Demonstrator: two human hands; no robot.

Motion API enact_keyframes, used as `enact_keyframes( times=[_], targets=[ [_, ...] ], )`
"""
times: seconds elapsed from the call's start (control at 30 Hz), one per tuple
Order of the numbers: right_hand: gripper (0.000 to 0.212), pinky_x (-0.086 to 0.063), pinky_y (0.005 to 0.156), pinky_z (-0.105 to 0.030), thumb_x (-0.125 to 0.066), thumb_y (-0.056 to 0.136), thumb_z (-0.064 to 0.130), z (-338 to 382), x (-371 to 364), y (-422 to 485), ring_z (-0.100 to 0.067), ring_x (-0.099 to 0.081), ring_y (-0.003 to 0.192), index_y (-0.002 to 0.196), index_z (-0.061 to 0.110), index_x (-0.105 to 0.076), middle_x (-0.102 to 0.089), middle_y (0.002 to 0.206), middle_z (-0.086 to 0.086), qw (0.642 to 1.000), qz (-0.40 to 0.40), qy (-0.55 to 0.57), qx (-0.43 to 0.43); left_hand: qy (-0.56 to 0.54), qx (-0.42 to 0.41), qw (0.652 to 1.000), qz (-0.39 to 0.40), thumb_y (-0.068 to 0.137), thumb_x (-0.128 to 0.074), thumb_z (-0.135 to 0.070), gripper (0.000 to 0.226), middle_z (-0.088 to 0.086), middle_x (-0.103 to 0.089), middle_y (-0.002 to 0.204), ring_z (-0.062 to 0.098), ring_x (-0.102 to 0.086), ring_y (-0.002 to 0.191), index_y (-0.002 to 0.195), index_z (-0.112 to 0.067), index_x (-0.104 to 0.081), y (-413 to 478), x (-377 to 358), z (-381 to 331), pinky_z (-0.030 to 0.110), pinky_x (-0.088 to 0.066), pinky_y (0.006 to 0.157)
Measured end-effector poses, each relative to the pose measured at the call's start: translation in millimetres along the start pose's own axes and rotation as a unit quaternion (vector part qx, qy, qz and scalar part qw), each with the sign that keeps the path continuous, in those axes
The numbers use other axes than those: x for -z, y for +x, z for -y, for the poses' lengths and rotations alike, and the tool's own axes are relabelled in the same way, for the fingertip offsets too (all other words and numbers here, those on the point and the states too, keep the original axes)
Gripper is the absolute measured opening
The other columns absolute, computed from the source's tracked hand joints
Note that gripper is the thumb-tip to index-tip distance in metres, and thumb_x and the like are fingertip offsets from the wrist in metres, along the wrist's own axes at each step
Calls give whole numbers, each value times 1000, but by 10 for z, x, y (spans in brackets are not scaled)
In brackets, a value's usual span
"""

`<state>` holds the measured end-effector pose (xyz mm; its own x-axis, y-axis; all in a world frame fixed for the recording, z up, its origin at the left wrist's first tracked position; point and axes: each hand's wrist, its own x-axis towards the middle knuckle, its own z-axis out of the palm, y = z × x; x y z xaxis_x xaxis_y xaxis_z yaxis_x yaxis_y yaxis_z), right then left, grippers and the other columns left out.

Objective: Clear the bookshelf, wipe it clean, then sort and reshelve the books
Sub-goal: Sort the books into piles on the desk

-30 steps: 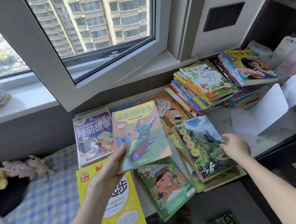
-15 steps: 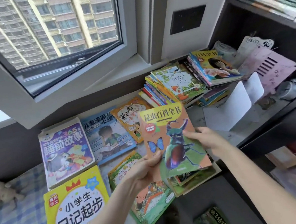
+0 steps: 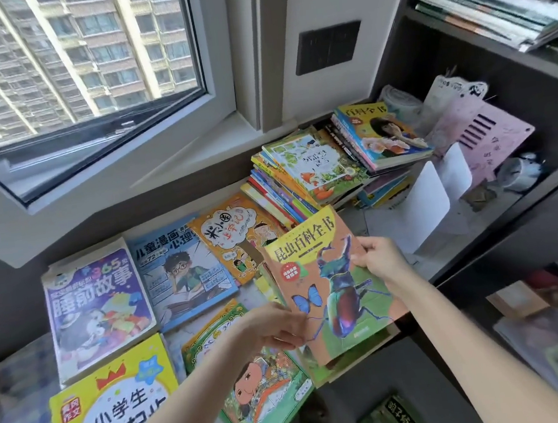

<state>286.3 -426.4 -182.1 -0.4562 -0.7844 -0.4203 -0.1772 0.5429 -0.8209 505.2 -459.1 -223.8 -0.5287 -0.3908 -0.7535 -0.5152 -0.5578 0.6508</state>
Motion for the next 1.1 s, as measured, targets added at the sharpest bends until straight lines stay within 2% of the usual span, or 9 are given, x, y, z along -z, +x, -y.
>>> enact_keyframes(
  times=[0.13, 0.2, 0.37, 0.6, 0.67, 0.77, 0.9, 1.0, 1.1],
  targets=[
    [42, -50, 94, -52, -58, 86, -6, 67, 21, -27, -26, -66, 97, 83, 33, -72, -72, 84, 10, 1000, -2, 0, 19, -1, -11, 1000, -19, 93, -61, -25, 20, 7, -72, 90, 15, -68, 79, 96, -5, -65, 38, -38, 0, 31, -56, 87],
    [37, -50, 94, -45, -55, 88, -10, 142, 46, -39, -21, -66, 95, 102, 20, -72, -70, 85, 13, 999, 8, 28, 33, -22, -26, 999, -23, 90, -66, -28, 27, 11, -69, 94, 17, -66, 81, 98, -2, -64, 50, -18, 5, 31, -57, 84],
    [35, -55, 67, -18, -56, 89, -11, 317, 47, -49, -9, -67, 72, 112, 12, -67, -72, 90, 1, 994, 52, 82, 41, -272, -102, 957, -21, 80, -70, -19, 38, 17, -68, 110, 27, -65, 92, 114, -4, -61, 73, 114, -82, 40, -57, 81],
    [22, -56, 63, -23, -62, 88, -4, 339, -105, 4, -14, -69, 73, 107, 5, -68, -74, 93, -5, 995, 96, 10, 25, -295, -135, 943, -74, 89, -61, -5, 22, 18, -69, 110, 32, -62, 99, 111, -6, -60, -36, 245, -120, 50, -43, 97],
    [21, -58, 77, -34, -62, 87, -5, 337, -174, 19, -19, -68, 82, 100, 9, -69, -73, 99, -10, 995, 92, -19, 21, -290, -130, 945, -73, 88, -63, -8, 27, 21, -67, 116, 36, -57, 107, 114, -5, -59, -57, 277, -114, 50, -38, 99],
    [28, -52, 92, -46, -61, 87, 1, 403, -248, 8, -24, -66, 101, 103, 22, -70, -71, 110, -2, 995, 18, -80, 49, -244, -104, 962, -57, 94, -57, -12, 27, 21, -67, 114, 33, -64, 102, 120, -3, -55, -78, 282, -114, 45, -53, 90],
    [44, -43, 73, -29, -51, 96, 10, 775, -38, -263, -28, -61, 106, 137, 26, -52, -64, 124, -1, 922, -173, -324, 118, -56, -81, 995, -33, 96, -56, -23, 25, 11, -72, 105, 21, -69, 88, 114, -7, -61, -79, 228, -179, 32, -58, 79],
    [39, -33, 61, -27, -49, 93, 7, 1008, 94, -309, -32, -61, 92, 128, 23, -57, -63, 110, -8, 841, -231, -478, 108, 5, -80, 992, -96, 97, -55, -25, 20, 6, -69, 101, 15, -63, 82, 110, -11, -62, 7, 207, -254, 25, -55, 74],
    [23, -34, 64, -26, -49, 94, 10, 1087, 173, -115, -28, -56, 83, 111, 16, -63, -64, 102, -8, 825, -201, -527, 31, 30, -70, 986, -146, 98, -53, -24, 14, 6, -68, 100, 14, -60, 79, 103, -14, -61, 114, 191, -280, 28, -55, 76]
  ],
)
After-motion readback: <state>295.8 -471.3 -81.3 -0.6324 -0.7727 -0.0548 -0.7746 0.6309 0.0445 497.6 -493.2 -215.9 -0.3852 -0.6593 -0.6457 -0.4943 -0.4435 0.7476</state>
